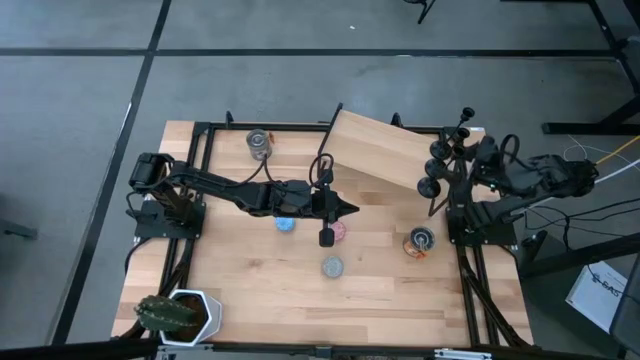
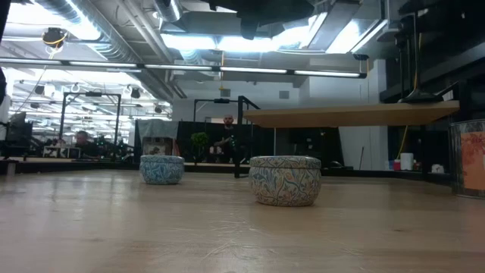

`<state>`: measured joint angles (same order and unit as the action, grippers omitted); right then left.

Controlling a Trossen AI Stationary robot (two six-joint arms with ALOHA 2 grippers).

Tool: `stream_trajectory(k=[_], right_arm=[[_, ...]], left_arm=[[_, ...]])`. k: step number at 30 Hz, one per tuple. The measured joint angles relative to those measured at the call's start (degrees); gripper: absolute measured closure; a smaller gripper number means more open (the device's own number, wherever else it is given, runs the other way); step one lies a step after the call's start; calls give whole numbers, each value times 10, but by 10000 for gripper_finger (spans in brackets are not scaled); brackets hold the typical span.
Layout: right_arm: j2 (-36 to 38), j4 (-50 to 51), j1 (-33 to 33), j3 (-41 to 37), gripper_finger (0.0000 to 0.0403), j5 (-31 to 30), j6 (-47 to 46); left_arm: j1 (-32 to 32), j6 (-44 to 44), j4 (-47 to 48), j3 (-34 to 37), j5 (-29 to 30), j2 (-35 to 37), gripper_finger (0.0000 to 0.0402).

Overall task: Pick & Place candle stick holders
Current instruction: Align the black candle holder with the other black candle holder on the shelf

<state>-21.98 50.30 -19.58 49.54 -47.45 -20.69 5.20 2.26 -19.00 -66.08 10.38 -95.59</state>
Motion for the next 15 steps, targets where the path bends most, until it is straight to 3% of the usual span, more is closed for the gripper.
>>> stream_trajectory(k=[9,15], right_arm=[[0,-85,0,0,57,-8,85],[0,-131,0,0,57,-59,153]], left_arm=[[0,0,0,0,0,0,399],[0,0,0,0,0,0,398]])
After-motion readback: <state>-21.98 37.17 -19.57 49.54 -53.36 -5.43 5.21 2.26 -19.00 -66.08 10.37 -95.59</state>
